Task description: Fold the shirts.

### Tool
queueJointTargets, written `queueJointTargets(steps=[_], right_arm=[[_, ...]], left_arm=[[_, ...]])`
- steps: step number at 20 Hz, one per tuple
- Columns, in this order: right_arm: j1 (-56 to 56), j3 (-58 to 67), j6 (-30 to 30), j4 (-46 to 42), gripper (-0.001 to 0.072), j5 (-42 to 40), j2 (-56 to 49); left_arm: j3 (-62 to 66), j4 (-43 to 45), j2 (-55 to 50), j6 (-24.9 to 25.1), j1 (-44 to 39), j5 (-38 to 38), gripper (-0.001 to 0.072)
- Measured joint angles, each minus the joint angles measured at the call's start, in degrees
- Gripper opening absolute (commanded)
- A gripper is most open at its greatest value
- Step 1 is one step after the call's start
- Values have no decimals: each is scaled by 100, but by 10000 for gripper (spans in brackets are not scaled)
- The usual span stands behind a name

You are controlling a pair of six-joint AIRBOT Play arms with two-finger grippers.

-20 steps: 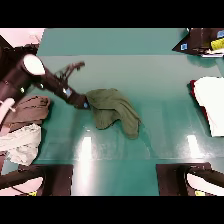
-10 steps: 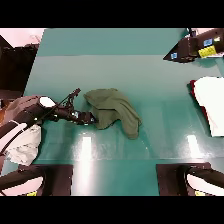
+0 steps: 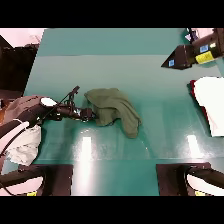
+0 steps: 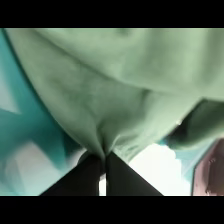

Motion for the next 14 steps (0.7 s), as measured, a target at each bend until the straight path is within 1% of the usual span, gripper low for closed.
queueJointTargets(steps=[3, 4, 5, 6, 9, 11, 14], right_arm=[[2, -892, 0, -2, 29, -9, 374], [2, -1338, 0, 7, 106, -138, 553], [2, -1895, 11, 35, 409, -319, 758], [2, -2509, 20, 101, 641, -570, 973], [2, -4323, 59, 625, 624, -1510, 1510], [15, -5407, 61, 1191, 552, -2170, 1722], [210, -6575, -26, 1786, 552, -3104, 1864]], left_arm=[[562, 424, 125, -28, 4, -337, 28], [807, 645, 184, -66, 4, -479, 28], [1051, 883, 243, -98, 4, -627, 29], [1263, 1088, 284, -120, 4, -763, 29], [1742, 1480, 358, -179, 4, -1126, 29], [1888, 1602, 378, -192, 4, -1239, 29], [1989, 1696, 393, -264, 4, -1329, 29]])
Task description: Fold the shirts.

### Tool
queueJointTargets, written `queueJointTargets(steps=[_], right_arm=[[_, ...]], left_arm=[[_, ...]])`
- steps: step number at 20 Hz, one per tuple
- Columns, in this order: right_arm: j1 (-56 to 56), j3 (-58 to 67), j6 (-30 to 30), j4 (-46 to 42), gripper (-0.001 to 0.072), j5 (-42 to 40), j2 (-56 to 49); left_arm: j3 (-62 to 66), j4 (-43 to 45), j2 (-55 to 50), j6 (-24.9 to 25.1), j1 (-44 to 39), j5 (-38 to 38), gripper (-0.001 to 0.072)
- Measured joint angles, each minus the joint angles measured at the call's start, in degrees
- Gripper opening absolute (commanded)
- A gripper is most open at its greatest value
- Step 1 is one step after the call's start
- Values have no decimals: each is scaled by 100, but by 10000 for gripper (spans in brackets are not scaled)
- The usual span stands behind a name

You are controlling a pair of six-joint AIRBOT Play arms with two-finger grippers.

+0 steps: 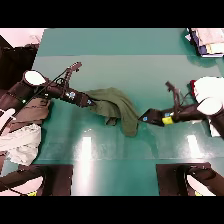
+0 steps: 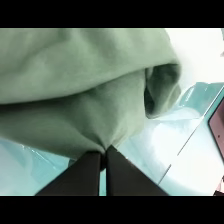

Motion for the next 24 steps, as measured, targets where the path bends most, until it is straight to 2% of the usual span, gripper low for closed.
queueJointTargets(steps=[6, 9, 10, 11, 16, 19, 24], right_arm=[[791, -835, -83, 376, 551, -1412, -203], [1185, -723, -96, 428, 355, -1729, -719], [1305, -629, -114, 433, 146, -1803, -916], [1401, -531, -155, 435, 26, -1853, -1091], [1506, 24, -396, 205, 23, -1711, -1311], [1040, 439, -79, -466, 23, -1287, -704], [-492, 1582, 448, -1711, 23, -68, 592]], left_arm=[[52, 57, 7, -66, 0, -61, 29], [57, 70, 7, -74, 0, -122, 29], [57, 72, 7, -83, 0, -157, 29], [59, 76, 7, -83, 0, -210, 29], [354, 599, 90, -247, 173, -754, 29], [957, 984, 339, -407, 612, -1128, 28], [2256, 1257, 789, -505, 1410, -1725, 28]])
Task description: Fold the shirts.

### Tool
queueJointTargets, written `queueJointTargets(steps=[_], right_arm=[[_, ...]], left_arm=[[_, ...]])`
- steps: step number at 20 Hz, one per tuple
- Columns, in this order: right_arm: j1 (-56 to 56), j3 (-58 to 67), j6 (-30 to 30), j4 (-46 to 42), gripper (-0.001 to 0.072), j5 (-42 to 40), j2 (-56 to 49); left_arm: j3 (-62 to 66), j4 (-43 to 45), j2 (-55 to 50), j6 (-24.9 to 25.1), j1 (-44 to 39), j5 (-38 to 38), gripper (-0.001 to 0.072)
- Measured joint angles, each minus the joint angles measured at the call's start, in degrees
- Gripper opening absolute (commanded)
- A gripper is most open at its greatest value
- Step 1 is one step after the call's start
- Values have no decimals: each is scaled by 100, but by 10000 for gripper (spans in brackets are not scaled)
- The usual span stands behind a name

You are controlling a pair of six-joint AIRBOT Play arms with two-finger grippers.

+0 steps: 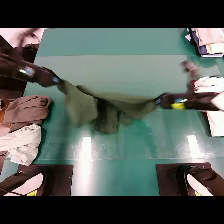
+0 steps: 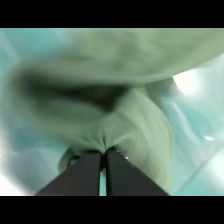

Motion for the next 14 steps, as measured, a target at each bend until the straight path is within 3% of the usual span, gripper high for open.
queueJointTargets(steps=[8, 14], right_arm=[[-1937, 2240, 46, -455, 23, 1340, 1113], [-2671, 3899, 39, -503, 24, 2253, 890]], left_arm=[[2087, 61, 535, -328, 280, -442, 28], [3268, 15, 1062, -461, 295, -479, 28]])
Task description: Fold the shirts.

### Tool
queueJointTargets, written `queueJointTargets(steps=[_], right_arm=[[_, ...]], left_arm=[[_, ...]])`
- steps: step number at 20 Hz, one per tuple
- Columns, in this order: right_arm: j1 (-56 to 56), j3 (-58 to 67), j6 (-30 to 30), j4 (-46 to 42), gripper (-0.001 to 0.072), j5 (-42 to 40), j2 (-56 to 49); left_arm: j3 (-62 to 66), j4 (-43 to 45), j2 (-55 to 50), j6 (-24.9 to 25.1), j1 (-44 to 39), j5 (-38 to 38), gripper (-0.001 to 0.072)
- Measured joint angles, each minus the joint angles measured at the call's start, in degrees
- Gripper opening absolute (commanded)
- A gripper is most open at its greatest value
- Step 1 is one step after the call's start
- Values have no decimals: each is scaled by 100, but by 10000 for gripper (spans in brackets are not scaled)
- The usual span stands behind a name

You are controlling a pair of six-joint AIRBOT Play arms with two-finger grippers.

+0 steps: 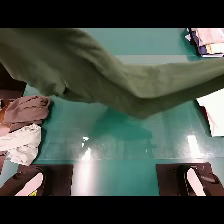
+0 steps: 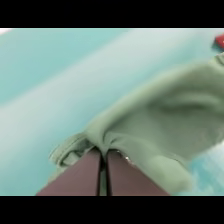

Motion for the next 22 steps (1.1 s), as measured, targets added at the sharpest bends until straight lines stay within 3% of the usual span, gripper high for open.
queueJointTargets(steps=[4, 10, 13, 16, 17, 18, 19, 20, 22], right_arm=[[-184, 776, -2, 175, 23, 785, -796], [52, 46, 11, 848, 24, 1305, -2214], [487, -662, -170, 933, 25, 885, -2887], [870, -1088, -297, 975, 33, -76, -3464], [973, -1141, -319, 1003, 179, -444, -3630], [1049, -1150, -348, 1016, 557, -772, -3766], [1095, -1121, -365, 1016, 720, -1049, -3869], [1128, -1054, -393, 1019, 677, -1300, -3963], [1113, -896, -404, 1029, 454, -1456, -4076]], left_arm=[[-138, 0, 140, -20, 0, 24, 28], [-2413, 55, -92, 7, 2, 48, 29], [-3762, 68, -350, 160, 4, 243, 29], [-4553, 81, -603, 258, 4, 535, 28], [-4699, 81, -660, 282, 4, 638, 29], [-4798, 81, -697, 291, 4, 730, 29], [-4874, 87, -730, 304, 4, 835, 29], [-4927, 105, -748, 310, 4, 927, 29], [-4994, 138, -776, 323, 4, 1075, 29]])
